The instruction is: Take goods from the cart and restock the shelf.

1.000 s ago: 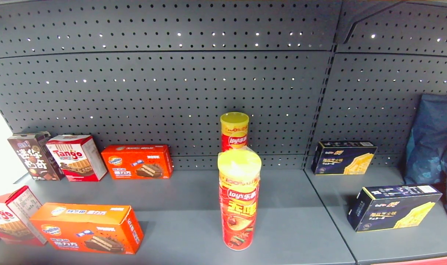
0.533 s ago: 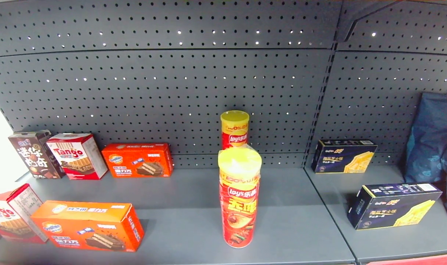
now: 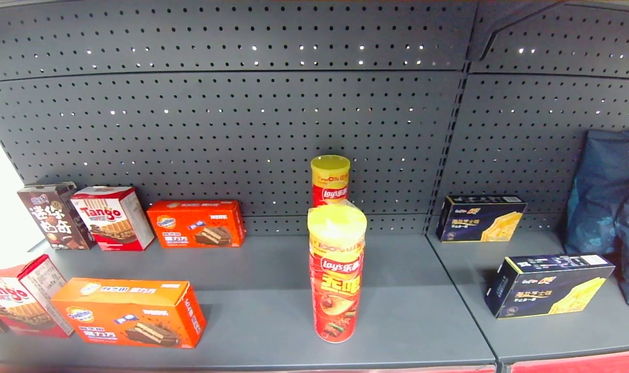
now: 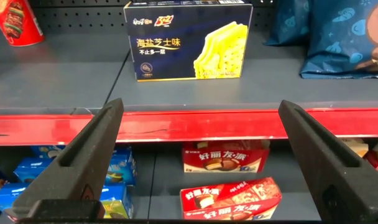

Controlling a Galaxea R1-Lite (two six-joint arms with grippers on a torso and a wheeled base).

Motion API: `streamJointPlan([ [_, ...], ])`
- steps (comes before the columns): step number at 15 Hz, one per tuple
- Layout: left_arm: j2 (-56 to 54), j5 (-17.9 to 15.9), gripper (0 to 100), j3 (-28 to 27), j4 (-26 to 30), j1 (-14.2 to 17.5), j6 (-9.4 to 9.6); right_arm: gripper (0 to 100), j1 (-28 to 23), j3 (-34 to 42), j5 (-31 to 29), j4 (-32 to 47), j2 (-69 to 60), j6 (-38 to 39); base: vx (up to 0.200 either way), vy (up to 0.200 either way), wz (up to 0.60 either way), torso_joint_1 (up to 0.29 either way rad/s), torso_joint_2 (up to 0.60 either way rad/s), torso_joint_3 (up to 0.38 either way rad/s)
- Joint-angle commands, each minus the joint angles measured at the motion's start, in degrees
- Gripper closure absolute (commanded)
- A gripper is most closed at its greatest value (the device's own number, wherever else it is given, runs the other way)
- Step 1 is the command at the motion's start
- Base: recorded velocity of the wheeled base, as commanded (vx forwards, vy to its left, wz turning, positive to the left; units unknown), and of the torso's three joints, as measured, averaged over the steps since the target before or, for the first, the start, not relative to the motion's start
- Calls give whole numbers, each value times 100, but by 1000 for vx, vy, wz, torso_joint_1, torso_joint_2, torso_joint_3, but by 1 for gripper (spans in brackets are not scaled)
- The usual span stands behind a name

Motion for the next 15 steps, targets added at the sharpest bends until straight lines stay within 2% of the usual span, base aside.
streamJointPlan([
  [1, -2, 3, 0, 1, 0, 1, -7, 0, 2, 0, 0, 1, -2, 6, 0, 0, 0, 0, 0, 0],
  [15, -2, 12, 0, 1, 0, 1, -7, 0, 2, 0, 0, 1, -2, 6, 0, 0, 0, 0, 0, 0],
])
